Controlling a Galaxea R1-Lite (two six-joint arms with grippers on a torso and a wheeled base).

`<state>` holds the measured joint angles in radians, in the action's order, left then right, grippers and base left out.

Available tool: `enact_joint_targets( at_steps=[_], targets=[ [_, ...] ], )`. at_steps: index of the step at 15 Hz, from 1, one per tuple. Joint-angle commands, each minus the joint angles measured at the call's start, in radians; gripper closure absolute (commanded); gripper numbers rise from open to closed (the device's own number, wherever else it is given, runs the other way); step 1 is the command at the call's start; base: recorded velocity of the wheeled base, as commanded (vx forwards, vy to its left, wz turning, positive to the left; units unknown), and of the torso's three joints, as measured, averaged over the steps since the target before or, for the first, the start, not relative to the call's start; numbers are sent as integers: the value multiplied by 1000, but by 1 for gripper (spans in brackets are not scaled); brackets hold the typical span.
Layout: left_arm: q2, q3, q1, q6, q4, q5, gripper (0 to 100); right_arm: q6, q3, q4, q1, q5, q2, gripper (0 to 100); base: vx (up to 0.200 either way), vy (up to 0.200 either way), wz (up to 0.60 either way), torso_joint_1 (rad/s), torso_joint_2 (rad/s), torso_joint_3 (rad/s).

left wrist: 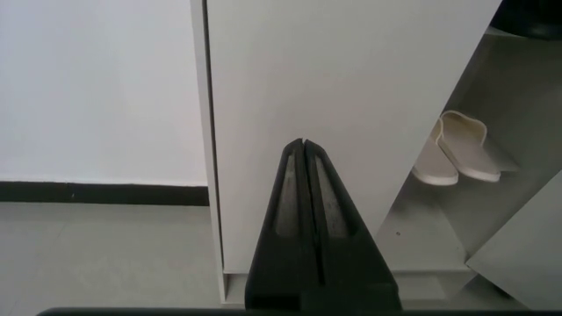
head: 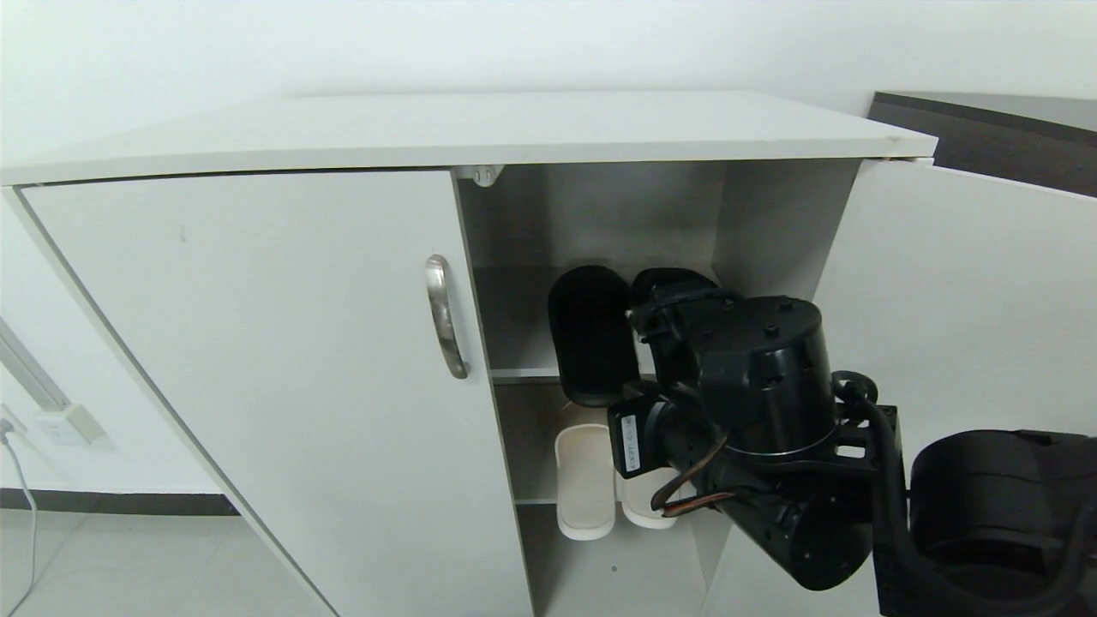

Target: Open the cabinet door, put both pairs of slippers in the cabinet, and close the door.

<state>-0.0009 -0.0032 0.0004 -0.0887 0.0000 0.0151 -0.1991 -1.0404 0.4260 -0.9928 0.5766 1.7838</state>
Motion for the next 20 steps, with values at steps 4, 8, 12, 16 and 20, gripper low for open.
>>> enact_joint_targets(
  at_steps=[4, 8, 12, 16, 20],
  targets=[
    [1, 0, 1, 0, 0, 0, 100, 0, 0, 14, -10, 0, 46, 100, -100, 0, 0, 4, 2, 1],
    [1, 0, 1, 0, 0, 0, 100, 1, 8, 28, -10, 0, 62, 100, -200, 0, 0, -1, 5, 4],
    [2, 0, 1, 0, 0, 0, 100, -5, 13, 31, -9, 0, 62, 100, -200, 0, 0, 5, 2, 1],
    [1, 0, 1, -2, 0, 0, 100, 15, 48, 79, 22, -9, 69, 100, -150, 0, 0, 2, 1, 3],
    [1, 0, 1, -2, 0, 0, 100, 26, 56, 79, 28, -11, 86, 100, 0, 0, 0, 0, 0, 0]
  ],
)
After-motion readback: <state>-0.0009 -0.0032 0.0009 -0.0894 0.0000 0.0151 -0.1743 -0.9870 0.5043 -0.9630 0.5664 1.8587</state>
